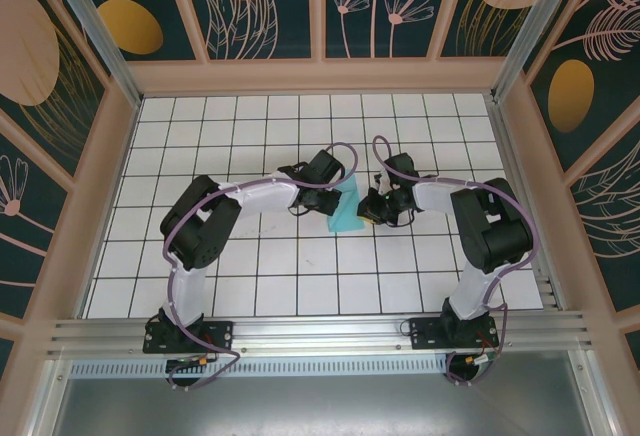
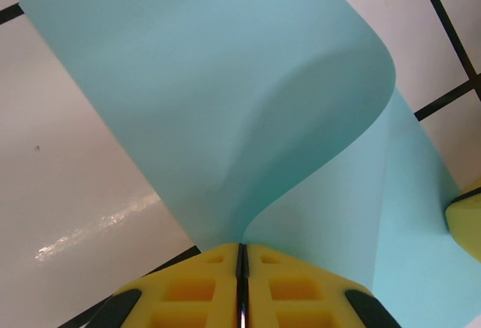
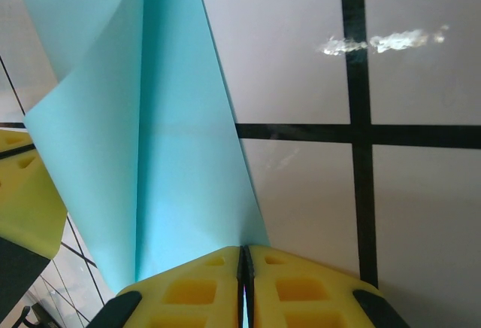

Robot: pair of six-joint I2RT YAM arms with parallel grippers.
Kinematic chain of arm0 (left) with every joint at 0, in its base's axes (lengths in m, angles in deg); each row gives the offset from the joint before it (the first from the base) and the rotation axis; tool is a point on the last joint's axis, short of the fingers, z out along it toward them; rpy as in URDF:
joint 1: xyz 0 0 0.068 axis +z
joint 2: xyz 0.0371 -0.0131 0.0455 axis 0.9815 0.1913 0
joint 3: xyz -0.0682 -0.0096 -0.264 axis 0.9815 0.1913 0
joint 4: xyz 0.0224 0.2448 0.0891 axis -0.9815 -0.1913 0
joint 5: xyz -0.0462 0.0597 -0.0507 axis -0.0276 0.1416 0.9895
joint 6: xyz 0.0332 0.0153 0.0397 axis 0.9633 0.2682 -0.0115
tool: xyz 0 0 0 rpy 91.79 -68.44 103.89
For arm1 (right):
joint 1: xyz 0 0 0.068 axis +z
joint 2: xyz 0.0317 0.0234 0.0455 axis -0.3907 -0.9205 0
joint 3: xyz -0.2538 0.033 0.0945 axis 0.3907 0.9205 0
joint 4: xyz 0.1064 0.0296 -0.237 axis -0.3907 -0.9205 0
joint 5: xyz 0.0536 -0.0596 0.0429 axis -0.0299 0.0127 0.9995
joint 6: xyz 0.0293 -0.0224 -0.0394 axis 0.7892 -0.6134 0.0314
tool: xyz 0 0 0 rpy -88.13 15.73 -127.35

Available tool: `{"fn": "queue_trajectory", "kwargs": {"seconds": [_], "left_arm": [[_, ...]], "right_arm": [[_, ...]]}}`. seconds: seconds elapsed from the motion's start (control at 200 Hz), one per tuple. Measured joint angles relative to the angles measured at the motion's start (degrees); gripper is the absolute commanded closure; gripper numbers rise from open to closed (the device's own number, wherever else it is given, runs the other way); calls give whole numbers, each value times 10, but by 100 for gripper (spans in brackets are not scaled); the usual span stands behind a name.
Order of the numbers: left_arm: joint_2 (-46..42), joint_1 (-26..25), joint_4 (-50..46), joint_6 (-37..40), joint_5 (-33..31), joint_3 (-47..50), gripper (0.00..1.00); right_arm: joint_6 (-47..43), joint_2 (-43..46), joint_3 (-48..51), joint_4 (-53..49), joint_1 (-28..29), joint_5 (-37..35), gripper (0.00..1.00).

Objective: Fold a paper plane with a square sheet of paper (fold left side to right side)
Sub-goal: Fold the triangle a second time at the center of the table.

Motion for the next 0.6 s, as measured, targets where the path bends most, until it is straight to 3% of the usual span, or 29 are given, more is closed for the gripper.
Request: {"fn": "queue_trajectory", "kwargs": {"seconds": [0.601], "left_arm": [[18,0,-1,1,-6,-7,87]], "right_arm": [[0,-4,-5,-3,0,0,86]]}}
